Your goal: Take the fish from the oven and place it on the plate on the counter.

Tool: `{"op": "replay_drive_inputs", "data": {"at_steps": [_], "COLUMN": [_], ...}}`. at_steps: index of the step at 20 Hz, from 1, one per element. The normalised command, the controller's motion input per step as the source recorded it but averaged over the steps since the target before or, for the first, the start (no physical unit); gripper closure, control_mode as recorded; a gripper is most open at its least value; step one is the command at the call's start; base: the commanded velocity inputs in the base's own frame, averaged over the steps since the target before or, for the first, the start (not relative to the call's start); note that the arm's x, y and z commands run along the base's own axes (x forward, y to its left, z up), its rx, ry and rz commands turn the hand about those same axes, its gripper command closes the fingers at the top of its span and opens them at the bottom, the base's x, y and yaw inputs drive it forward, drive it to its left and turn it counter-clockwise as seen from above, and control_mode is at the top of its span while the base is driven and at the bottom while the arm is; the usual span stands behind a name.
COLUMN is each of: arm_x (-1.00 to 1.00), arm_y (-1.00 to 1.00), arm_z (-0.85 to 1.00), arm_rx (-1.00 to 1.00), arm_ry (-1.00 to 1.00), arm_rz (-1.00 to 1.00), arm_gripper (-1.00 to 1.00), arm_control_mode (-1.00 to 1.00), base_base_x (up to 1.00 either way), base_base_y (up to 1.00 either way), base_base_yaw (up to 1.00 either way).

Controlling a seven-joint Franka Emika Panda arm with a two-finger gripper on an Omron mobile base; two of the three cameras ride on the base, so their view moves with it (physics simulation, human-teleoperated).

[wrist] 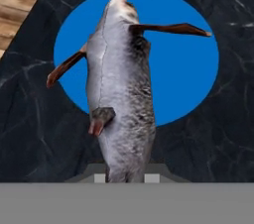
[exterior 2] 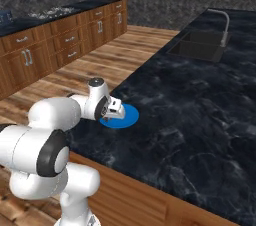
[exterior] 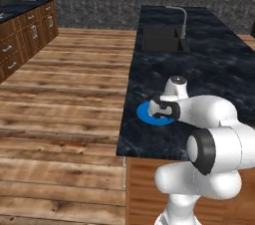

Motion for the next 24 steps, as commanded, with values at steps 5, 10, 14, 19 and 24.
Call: {"op": "replay_drive_inputs", "data": {"at_steps": [5,10,14,19,24], "arm_x": [0.35,0.43,0.41,0.25,0.18], "arm_y": [-0.08,-0.01,-0.04,-0.14,-0.03], "arm_z": [-0.17,-0.33,-0.33,-0.23,-0.25], "arm_rx": [0.00,0.00,0.00,0.00,0.00], "arm_ry": [0.00,0.00,0.00,0.00,0.00], "arm_rz": [0.00,0.00,0.00,0.00,0.00], "arm_gripper": [1.00,1.00,1.00,1.00,1.00], "arm_control_mode": [-1.00,-1.00,-1.00,-1.00,-1.00], "base_base_x": [0.00,0.00,0.00,0.00,0.00], "base_base_y": [0.00,0.00,0.00,0.00,0.00], "base_base_yaw": [0.00,0.00,0.00,0.00,0.00]}}
